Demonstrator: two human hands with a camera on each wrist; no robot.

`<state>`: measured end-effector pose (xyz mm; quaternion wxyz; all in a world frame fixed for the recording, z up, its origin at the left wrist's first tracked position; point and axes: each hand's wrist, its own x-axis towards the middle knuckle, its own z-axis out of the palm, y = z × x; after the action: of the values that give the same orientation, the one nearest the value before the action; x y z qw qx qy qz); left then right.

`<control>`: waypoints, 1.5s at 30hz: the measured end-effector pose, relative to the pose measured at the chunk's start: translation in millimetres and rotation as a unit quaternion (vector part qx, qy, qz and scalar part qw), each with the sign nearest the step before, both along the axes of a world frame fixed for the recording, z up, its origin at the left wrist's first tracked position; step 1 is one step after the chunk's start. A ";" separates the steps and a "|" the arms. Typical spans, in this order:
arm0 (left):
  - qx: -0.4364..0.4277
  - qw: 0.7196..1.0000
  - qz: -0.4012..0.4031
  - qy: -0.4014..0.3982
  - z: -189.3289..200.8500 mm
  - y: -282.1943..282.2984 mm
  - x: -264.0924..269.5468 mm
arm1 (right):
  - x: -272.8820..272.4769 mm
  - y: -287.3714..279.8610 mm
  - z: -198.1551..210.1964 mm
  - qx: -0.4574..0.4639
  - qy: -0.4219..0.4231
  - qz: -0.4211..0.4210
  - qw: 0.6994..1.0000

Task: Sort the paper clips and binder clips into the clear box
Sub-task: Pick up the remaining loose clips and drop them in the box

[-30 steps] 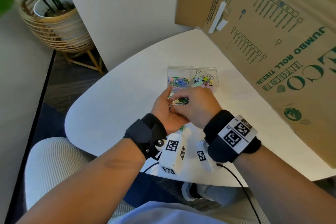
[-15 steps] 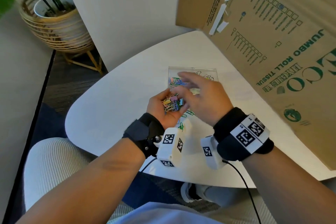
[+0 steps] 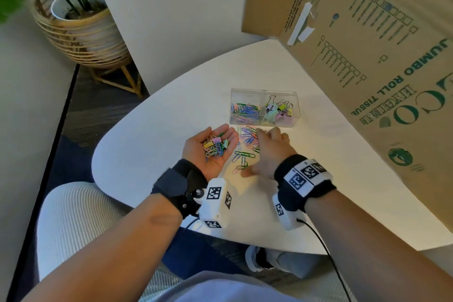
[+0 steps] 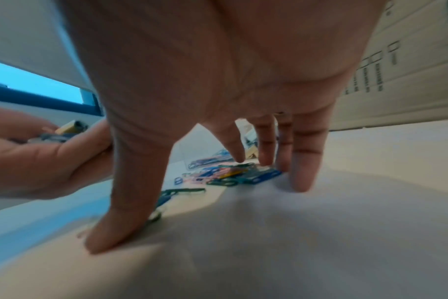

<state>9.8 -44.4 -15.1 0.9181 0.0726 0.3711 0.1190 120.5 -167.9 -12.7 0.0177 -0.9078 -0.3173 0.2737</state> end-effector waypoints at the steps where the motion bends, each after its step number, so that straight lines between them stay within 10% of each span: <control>1: 0.001 1.000 0.001 -0.001 0.5 -0.4 -0.1 | 0.1 5.0 -1.4 0.013 0.003 0.008 1.000; 27: 0.003 1.000 0.018 -0.004 -8.4 10.8 -10.0 | -0.9 20.3 6.3 0.055 -0.035 0.115 0.991; 35: 0.009 1.000 -0.004 0.003 -9.7 -0.1 -9.3 | 7.9 6.2 3.0 0.157 -0.014 0.005 0.987; 41: 0.012 1.000 -0.013 0.000 -8.0 -3.4 -3.1 | 17.1 -4.3 23.5 0.360 0.125 -0.213 0.900; 45: 0.016 0.999 -0.036 -0.007 -5.7 -12.9 5.8 | 2.6 4.2 53.9 0.426 0.191 -0.151 0.871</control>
<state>15.6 -57.3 -20.9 0.9231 0.0994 0.3598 0.0925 123.2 -163.7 41.2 0.5044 -0.7790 -0.2525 0.2739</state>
